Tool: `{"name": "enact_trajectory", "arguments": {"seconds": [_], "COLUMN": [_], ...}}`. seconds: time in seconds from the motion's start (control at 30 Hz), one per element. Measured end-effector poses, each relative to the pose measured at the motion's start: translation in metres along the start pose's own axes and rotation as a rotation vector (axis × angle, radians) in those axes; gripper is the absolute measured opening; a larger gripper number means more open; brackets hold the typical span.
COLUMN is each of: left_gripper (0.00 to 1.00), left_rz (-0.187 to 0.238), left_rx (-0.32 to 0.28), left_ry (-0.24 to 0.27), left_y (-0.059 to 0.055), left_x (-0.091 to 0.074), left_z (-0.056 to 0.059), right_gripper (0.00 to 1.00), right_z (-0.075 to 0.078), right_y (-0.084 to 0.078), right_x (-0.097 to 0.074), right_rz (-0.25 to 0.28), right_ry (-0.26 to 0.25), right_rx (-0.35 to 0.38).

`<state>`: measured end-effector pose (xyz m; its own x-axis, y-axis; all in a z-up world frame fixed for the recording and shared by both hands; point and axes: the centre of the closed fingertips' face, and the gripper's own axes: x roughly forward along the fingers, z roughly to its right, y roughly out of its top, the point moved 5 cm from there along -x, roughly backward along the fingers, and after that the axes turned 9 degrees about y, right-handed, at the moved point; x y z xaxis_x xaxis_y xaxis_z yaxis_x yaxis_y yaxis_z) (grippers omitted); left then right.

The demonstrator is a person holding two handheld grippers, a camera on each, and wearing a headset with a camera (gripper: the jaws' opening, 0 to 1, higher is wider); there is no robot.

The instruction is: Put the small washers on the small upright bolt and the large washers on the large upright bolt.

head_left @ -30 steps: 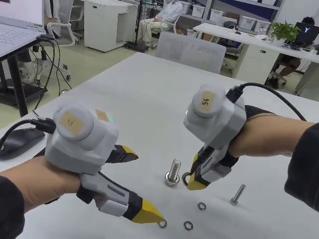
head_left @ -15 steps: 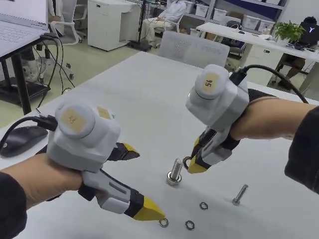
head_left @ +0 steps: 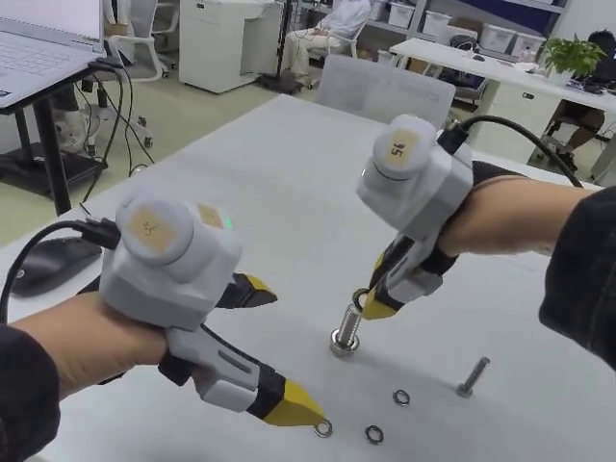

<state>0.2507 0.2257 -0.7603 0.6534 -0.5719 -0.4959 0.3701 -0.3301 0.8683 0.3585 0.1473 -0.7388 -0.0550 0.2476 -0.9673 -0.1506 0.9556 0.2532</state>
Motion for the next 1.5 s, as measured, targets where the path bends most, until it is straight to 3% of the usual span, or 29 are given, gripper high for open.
{"name": "enact_trajectory", "arguments": {"seconds": [1.5], "left_gripper": [0.85], "left_rz": [-0.011], "left_rx": [-0.006], "left_ry": [-0.007], "left_y": [-0.003], "left_x": [0.002], "left_z": [0.0], "right_gripper": [0.23], "right_z": [0.013], "right_y": [0.0], "right_x": [0.025], "right_rz": [-0.034], "right_ry": [0.047], "right_rx": [0.016]}}
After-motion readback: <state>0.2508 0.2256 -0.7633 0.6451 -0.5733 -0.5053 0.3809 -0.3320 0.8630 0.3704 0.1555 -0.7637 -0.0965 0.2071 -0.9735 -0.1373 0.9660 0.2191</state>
